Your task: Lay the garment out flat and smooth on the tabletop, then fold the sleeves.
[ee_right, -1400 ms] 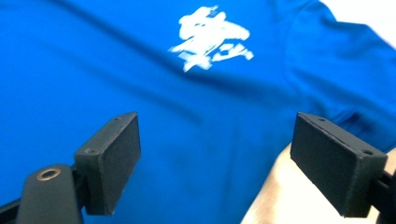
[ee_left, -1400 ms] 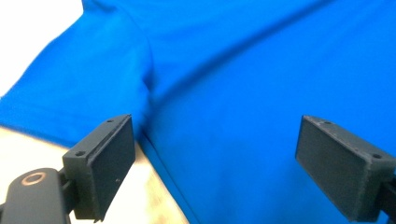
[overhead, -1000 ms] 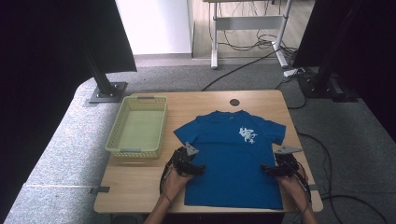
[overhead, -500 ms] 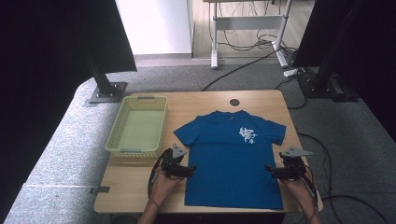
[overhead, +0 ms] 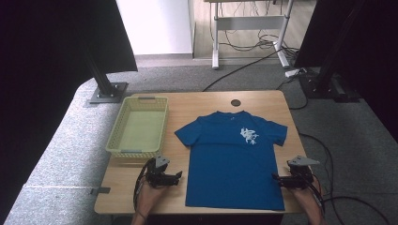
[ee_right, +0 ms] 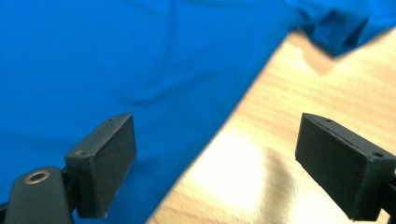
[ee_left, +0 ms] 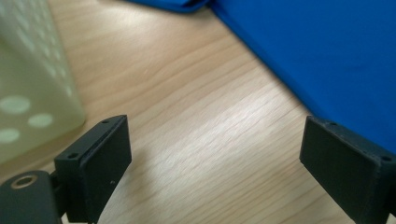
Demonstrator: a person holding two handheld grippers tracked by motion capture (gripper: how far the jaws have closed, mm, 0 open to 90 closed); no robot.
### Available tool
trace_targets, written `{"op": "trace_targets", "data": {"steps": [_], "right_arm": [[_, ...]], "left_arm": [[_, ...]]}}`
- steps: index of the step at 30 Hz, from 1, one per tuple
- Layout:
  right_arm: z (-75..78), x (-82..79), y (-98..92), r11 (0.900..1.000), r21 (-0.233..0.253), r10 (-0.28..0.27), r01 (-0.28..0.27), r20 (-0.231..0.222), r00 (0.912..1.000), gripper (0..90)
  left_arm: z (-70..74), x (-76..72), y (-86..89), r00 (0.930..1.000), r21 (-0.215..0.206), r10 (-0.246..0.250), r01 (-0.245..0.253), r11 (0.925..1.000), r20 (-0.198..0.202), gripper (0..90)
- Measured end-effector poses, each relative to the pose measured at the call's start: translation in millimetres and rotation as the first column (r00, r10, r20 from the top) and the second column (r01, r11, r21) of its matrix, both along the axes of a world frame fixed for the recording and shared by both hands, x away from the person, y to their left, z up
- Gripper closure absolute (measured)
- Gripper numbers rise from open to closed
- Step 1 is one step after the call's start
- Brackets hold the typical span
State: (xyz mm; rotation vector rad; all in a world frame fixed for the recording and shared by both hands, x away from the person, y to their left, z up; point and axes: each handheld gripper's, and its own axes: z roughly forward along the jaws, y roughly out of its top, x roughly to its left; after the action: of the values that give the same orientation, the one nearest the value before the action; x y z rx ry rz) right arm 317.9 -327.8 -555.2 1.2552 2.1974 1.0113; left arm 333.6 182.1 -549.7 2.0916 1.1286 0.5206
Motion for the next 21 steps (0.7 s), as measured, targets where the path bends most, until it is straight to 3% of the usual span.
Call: {"op": "trace_targets", "data": {"steps": [2, 4, 12, 21], "right_arm": [[-4.7, -0.3, -1.9, 1.0, -0.008, -0.005, 0.005, -0.016, 0.9999, 11.4], [-7.3, 0.2, -3.7, 1.0, -0.001, -0.013, 0.012, -0.033, 0.9994, 10.0], [-7.8, 0.5, -3.4, 1.0, -0.005, -0.031, 0.031, -0.039, 0.9988, 7.6], [-7.9, 0.4, -3.3, 0.999, -0.005, -0.032, 0.032, -0.039, 0.9987, 7.5]], "left_arm": [[-5.0, 0.1, 0.1, 1.0, 0.025, -0.004, 0.004, 0.9997, -0.005, 8.7], [-6.7, 0.0, 0.9, 0.9999, 0.004, -0.016, 0.016, 0.9999, -0.006, 8.2], [-7.2, 1.1, 1.8, 0.9991, 0.011, -0.038, 0.038, 0.9992, -0.019, 3.5], [-7.6, 2.7, -0.3, 0.9997, 0.014, 0.002, -0.001, 0.9999, -0.026, 0.0]]}}
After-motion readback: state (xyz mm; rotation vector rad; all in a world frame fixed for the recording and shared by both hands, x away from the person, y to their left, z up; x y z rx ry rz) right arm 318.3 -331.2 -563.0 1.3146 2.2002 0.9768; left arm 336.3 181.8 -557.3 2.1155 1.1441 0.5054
